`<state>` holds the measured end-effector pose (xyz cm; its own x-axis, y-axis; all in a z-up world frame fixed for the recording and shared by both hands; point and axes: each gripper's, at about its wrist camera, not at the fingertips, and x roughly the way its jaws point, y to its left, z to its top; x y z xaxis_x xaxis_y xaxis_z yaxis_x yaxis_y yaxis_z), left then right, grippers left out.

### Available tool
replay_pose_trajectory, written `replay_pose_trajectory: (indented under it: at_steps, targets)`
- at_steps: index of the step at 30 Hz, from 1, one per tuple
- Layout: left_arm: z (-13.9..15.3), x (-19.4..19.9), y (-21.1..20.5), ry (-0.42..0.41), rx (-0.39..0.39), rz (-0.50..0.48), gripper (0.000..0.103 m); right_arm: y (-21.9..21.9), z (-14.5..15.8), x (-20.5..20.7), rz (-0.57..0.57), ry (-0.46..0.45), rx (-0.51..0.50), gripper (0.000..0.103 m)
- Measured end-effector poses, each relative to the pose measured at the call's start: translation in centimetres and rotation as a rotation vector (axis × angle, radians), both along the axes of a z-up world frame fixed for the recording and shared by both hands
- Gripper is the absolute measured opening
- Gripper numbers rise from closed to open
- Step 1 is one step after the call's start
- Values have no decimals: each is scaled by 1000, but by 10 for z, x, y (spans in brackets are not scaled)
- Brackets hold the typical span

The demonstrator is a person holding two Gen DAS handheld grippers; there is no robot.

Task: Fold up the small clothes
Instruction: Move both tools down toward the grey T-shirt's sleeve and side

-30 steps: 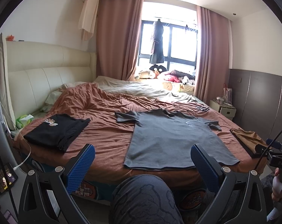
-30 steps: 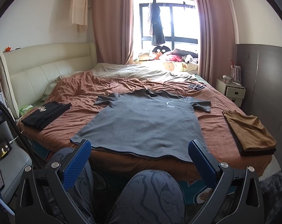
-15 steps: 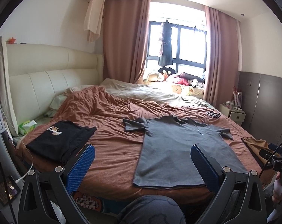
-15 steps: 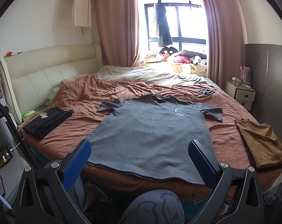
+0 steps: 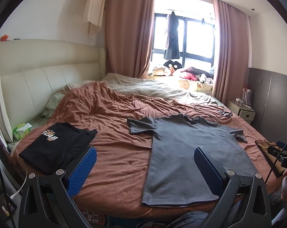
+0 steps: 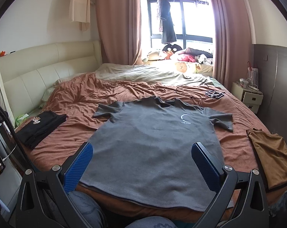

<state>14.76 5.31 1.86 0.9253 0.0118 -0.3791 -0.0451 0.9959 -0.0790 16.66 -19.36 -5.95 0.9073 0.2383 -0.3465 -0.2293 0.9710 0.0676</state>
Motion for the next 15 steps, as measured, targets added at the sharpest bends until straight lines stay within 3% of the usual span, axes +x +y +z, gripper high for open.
replay_pose_trajectory:
  at_steps: [15]
  targets:
    - [-5,93,15,51,2,17,103,18,10,91,16,54,13,103]
